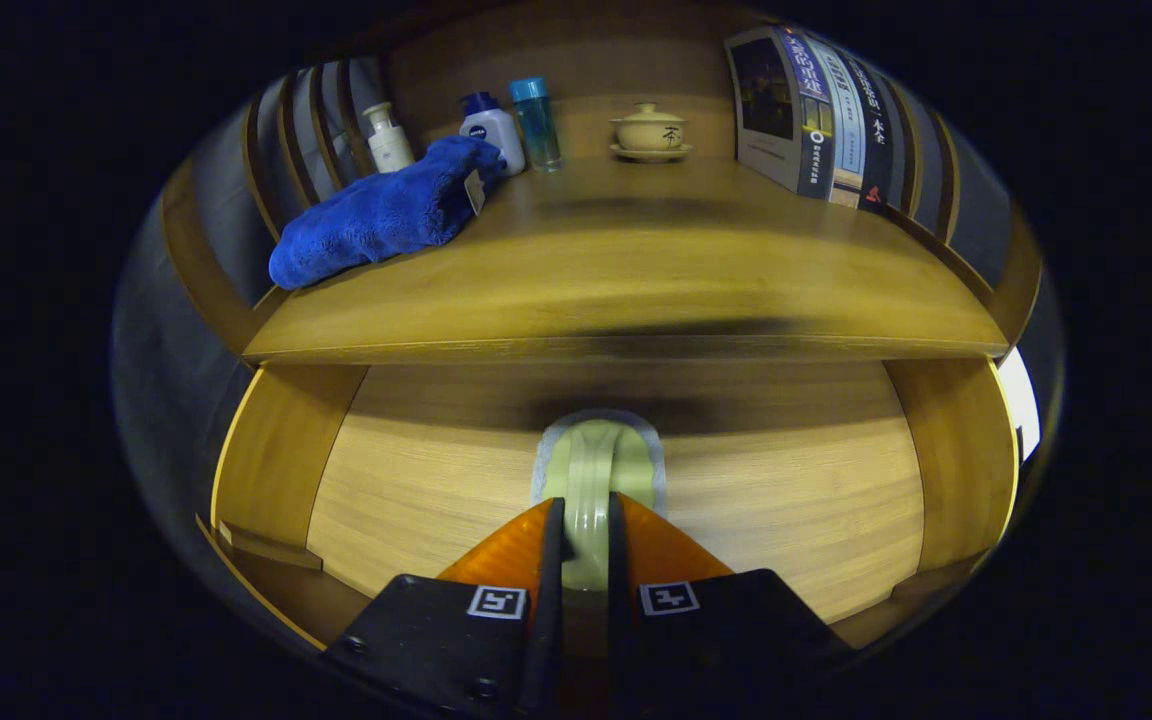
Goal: Pull open the drawer, take out the items inside it, and place them on the countertop above the cabinet.
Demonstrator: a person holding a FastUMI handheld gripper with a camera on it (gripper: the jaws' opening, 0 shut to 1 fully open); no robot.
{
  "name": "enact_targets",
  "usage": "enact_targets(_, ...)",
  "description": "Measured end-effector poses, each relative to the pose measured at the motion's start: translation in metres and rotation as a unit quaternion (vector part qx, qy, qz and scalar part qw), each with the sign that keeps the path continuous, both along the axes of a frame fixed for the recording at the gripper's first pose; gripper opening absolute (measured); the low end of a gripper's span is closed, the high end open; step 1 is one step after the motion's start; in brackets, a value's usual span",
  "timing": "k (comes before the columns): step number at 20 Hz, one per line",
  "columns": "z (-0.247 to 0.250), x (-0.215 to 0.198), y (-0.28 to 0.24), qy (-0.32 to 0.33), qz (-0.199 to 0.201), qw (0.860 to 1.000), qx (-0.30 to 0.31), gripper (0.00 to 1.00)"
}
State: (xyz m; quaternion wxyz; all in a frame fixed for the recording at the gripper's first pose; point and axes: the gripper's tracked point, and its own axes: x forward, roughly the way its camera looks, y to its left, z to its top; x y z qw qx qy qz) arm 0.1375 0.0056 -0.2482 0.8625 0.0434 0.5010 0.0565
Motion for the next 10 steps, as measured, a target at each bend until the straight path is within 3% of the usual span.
enact_targets(10,0.073,-0.017,0.015,-0.08,0.039,0.996,0.017,0.27)
